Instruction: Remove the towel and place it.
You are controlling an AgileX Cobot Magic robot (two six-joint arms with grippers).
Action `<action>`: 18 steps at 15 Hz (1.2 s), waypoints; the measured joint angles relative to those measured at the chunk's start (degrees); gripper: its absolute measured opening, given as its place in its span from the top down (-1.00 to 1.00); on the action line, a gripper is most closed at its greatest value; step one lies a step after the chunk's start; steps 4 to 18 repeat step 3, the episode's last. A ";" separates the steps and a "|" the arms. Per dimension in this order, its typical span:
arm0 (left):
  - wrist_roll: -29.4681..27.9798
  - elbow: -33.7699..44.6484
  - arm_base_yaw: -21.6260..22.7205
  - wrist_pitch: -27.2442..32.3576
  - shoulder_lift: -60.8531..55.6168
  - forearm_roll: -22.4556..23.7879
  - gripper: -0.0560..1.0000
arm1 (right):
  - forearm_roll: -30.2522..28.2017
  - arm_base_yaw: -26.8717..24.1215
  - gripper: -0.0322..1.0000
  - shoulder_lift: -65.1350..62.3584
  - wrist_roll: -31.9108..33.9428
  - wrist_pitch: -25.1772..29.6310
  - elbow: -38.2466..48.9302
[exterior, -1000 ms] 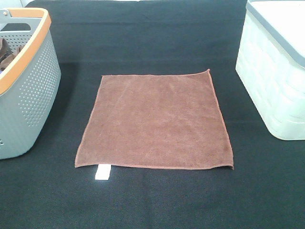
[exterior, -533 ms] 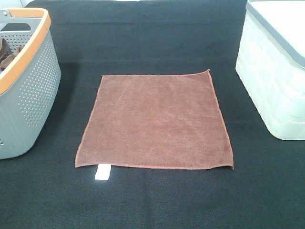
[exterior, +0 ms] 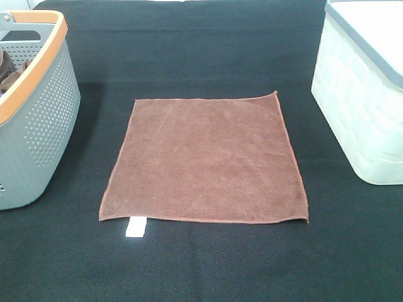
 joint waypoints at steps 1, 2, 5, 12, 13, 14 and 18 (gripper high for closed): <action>0.00 0.00 0.00 0.00 0.00 0.00 -0.28 | 0.00 0.00 -0.26 0.00 0.00 0.00 0.00; 0.00 0.00 0.00 0.00 0.00 0.00 -0.28 | 0.00 0.00 -0.26 0.00 0.00 0.00 0.00; 0.00 0.00 0.00 0.00 0.00 0.00 -0.28 | 0.00 0.00 -0.26 0.00 0.00 0.00 0.00; 0.00 0.00 0.00 0.00 0.00 0.00 -0.28 | 0.00 0.00 -0.26 0.00 0.00 0.00 0.00; 0.00 0.00 0.00 0.00 0.00 0.00 -0.28 | 0.00 0.00 -0.26 0.00 0.00 0.00 0.00; 0.00 0.00 0.00 0.00 0.00 0.00 -0.28 | 0.00 0.00 -0.26 0.00 0.00 0.00 0.00; 0.00 0.00 0.00 0.00 0.00 0.00 -0.28 | 0.00 0.00 -0.26 0.00 0.00 0.00 0.00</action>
